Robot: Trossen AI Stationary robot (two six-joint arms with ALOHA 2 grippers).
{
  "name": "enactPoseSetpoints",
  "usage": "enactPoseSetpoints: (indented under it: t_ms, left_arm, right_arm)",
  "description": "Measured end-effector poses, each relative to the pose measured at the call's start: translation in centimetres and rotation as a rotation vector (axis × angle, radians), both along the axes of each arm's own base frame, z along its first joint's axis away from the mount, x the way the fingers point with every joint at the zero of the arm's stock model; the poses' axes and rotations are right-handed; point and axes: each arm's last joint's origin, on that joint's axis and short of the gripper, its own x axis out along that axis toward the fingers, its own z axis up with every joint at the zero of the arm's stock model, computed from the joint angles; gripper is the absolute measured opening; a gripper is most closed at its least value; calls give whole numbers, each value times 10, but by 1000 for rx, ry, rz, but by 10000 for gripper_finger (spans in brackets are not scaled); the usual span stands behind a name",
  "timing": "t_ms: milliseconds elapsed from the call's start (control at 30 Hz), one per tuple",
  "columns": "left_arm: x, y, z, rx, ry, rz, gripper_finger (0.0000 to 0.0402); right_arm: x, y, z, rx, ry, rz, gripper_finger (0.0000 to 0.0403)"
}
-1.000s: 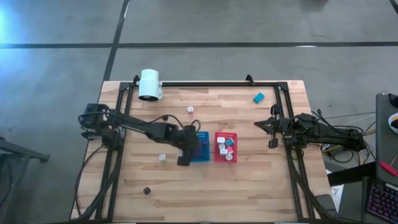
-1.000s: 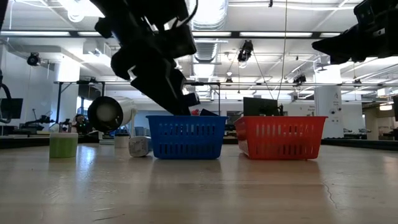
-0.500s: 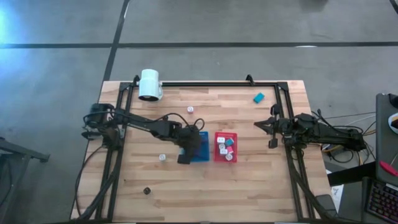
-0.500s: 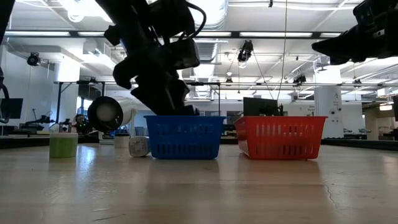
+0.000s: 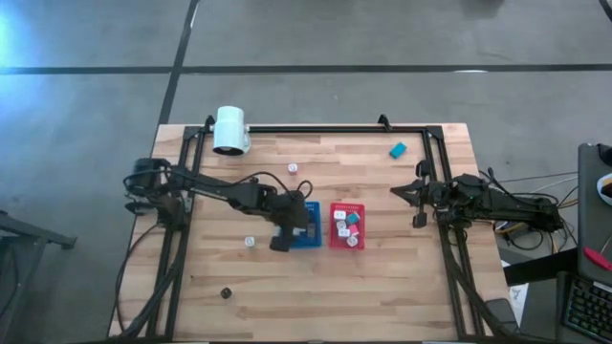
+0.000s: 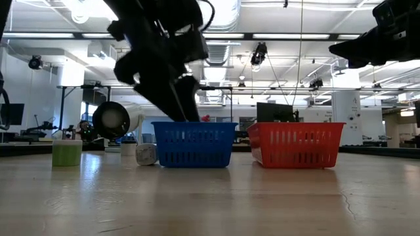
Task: Sort adapters and digital timers
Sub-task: Put the top pink charger adaptor into the red bin
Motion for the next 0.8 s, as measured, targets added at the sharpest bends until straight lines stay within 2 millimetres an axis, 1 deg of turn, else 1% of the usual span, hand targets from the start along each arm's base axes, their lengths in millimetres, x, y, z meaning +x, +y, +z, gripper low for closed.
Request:
enactPoseSetpoints:
  t_ms: [67, 167, 300, 433, 533, 633, 800]
  left_arm:
    - [-5, 0, 16, 18, -27, -32, 331]
    - [-19, -1, 50, 30, -127, -57, 327]
    - [-57, 2, 88, 32, -286, -53, 307]
    - [-103, 6, 111, 45, -494, -21, 263]
    - [-136, 9, 113, 58, -616, 37, 223]
    - [-164, 12, 107, 63, -747, 97, 181]
    - [-200, 14, 85, 49, -937, 157, 103]
  right_arm:
    - [0, 0, 0, -2, 0, 0, 8]
    - [0, 0, 0, 0, 0, 0, 8]
    - [0, 0, 0, 16, -3, 1, 8]
    - [0, 0, 0, 89, -16, 1, 8]
    - [-1, 0, 3, 123, -26, -1, 8]
    - [-1, 0, 4, 148, -42, 1, 8]
    - [1, 0, 0, 124, -54, 1, 8]
